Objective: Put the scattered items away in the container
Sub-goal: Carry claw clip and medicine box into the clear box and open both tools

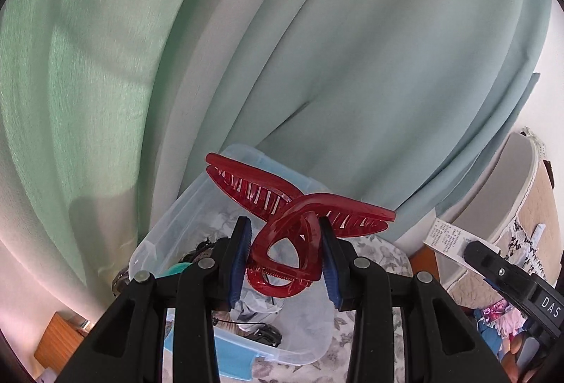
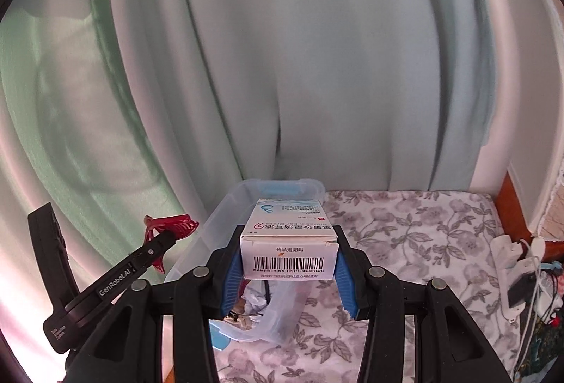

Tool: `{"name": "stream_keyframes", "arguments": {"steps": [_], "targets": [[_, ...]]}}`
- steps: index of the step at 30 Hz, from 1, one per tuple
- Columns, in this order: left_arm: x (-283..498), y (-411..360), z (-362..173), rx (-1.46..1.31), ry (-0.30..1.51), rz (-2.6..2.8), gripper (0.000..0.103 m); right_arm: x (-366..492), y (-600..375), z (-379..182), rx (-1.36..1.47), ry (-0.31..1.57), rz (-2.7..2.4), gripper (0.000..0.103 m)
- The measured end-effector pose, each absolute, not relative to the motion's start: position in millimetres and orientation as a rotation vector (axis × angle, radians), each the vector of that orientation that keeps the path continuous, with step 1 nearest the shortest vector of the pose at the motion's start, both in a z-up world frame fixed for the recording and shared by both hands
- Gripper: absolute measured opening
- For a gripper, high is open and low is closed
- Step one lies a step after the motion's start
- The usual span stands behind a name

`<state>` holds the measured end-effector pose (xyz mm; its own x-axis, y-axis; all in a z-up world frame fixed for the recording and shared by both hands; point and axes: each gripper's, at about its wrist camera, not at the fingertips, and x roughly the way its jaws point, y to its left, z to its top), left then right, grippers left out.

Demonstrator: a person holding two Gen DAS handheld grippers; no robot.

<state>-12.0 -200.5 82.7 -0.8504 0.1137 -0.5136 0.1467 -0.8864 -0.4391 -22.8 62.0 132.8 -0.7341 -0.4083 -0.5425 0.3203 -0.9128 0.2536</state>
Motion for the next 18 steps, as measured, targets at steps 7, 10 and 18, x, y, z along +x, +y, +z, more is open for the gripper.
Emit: {"name": "stream_keyframes", "arguments": {"steps": [7, 10, 18], "targets": [[-19.9, -215.4, 70.0, 0.921, 0.764, -2.876, 0.037, -41.6, 28.4, 116.0, 0.95, -0.143, -2.537, 0.049], [-22.2, -215.4, 62.2, 0.946, 0.77, -2.868, 0.037, -48.5, 18.2, 107.9, 0.987, -0.13, -2.518, 0.049], [-30.9, -199.5, 33.0, 1.009, 0.779, -2.849, 0.037, -69.1, 0.2, 85.3, 1.068, -0.106, -2.48, 0.049]]}}
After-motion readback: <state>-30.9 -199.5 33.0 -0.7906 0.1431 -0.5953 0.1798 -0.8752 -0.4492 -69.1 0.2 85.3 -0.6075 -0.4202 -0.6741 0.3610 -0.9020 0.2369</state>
